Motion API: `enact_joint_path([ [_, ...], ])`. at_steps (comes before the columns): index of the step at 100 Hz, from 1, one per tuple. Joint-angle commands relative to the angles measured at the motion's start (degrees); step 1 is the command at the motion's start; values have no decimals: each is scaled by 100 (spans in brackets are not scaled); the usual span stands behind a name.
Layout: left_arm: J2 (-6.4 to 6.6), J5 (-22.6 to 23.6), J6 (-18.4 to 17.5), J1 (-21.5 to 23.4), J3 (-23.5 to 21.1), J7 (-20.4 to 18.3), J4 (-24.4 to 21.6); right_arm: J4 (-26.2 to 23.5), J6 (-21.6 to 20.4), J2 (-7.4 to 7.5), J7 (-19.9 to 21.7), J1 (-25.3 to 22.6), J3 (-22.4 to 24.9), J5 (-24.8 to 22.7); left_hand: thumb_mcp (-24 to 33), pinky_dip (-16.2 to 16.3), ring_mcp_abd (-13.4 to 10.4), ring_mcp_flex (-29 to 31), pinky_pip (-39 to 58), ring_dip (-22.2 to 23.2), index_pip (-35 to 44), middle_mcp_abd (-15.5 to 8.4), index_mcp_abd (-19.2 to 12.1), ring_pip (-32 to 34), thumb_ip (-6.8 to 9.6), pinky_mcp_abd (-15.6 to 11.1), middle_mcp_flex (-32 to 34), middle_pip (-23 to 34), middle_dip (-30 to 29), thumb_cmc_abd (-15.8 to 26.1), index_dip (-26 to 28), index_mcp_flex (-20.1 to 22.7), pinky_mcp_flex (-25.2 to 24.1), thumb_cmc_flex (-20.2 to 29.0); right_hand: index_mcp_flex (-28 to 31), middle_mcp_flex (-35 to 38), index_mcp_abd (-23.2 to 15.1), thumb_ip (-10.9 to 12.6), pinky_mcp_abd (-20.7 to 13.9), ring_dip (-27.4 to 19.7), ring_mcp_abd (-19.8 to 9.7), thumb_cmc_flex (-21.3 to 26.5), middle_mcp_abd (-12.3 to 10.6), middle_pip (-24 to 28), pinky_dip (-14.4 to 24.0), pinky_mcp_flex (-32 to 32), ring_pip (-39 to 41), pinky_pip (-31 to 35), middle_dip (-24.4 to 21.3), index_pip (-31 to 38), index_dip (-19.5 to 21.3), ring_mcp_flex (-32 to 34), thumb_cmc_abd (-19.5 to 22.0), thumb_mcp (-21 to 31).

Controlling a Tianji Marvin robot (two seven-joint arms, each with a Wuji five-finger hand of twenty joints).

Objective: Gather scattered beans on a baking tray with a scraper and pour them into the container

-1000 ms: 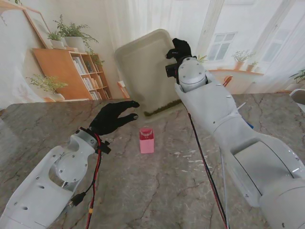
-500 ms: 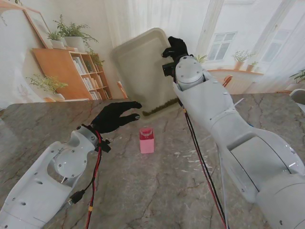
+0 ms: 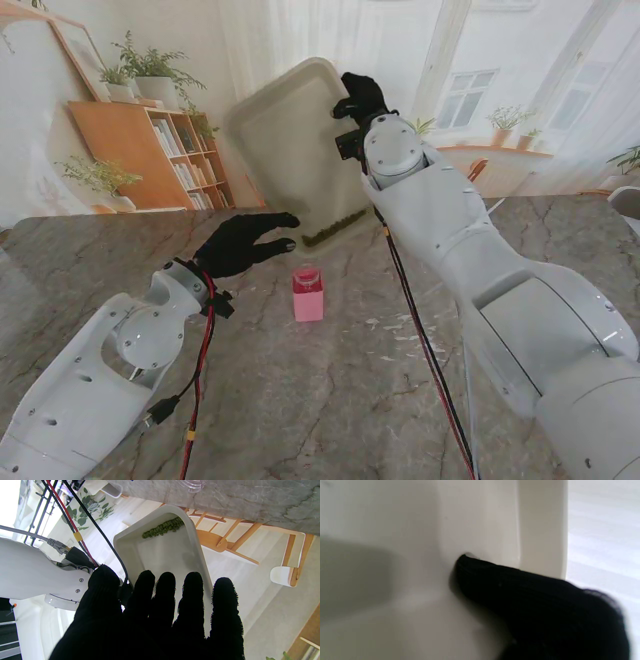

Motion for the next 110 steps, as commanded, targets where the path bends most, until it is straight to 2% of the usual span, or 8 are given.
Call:
enact_joint_path([
  [1,-8,9,-25,-17,35,-4,20,-126,-72,-20,67,66,-8,11,-131,31,46,11,-62,38,20,-41,-110,23,169,137,23,-14,-9,216,-82,85,-31,99,189,510,-246,402,-1850,522,-938,755,-1245,846,1022,827,1175,1774,486,180,84,404,447,741],
  [49,5,266,-36,-46,108,32,-139,-87,-260,-16,130,87,-169,-144,-131,-38,26,-120,-237,-17,-3,-36,-105,-74,167,105,-37,-41,-28,227,-95,41,-150,97,195,511,-258,411,-1862,533,-951,747,-1245,842,1056,828,1164,1757,491,181,87,409,458,741],
  [85,3,362,89,-140,166,40,-150,-373,-333,81,147,-11,-326,-166,-131,-84,43,-121,-350,-62,-11,-28,-112,-85,167,130,-37,-38,-40,224,-102,33,-149,98,202,527,-271,418,-1863,544,-954,744,-1262,833,1072,826,1161,1755,500,183,87,416,460,741],
  [110,-1,309,178,-158,193,6,-142,-774,-241,221,126,-174,-416,-202,-136,-64,40,-94,-346,-62,-9,-32,-121,-69,165,149,-17,-33,-41,217,-107,46,-135,89,204,528,-269,427,-1866,555,-960,742,-1262,831,1090,827,1157,1754,502,183,88,420,460,741],
])
